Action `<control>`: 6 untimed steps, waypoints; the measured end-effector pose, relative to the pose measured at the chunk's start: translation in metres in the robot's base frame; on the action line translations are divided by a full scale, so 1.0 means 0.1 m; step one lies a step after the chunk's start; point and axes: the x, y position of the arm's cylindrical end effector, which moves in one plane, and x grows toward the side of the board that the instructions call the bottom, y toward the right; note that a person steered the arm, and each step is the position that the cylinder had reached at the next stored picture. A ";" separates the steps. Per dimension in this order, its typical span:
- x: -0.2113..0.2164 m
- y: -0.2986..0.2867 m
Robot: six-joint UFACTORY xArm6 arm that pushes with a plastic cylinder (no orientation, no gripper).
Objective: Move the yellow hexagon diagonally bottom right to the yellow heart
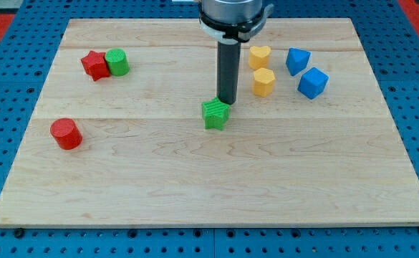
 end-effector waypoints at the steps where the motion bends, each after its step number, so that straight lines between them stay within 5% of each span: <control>1: -0.13 0.10; 4: -0.18 0.85; 6: 0.14 0.79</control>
